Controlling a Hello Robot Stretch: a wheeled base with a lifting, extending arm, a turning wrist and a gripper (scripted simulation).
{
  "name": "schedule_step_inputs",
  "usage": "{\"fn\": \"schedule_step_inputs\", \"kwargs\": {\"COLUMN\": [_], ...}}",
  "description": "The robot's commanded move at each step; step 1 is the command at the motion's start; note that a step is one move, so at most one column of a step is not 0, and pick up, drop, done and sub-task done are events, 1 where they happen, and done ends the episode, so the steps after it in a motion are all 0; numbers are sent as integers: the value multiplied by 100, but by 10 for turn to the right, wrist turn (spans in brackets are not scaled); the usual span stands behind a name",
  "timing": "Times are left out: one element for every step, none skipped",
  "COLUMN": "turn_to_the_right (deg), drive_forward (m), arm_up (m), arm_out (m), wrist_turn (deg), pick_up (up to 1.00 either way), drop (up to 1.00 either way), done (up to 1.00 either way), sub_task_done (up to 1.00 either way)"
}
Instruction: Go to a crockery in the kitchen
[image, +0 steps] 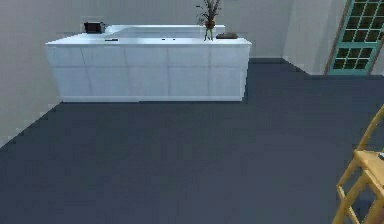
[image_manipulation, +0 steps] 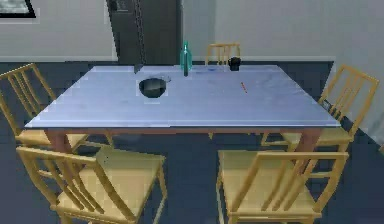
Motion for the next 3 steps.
{"fn": "schedule_step_inputs", "kwargs": {"turn_to_the_right": [450, 360, 0], "drive_forward": [0, 0, 0], "arm_up": [0, 0, 0], "arm_out": [0, 0, 0], "wrist_turn": [0, 0, 0], "pick_up": [0, 0, 0], "drop": [0, 0, 0], "done": [0, 0, 100], "sub_task_done": [0, 0, 0]}}
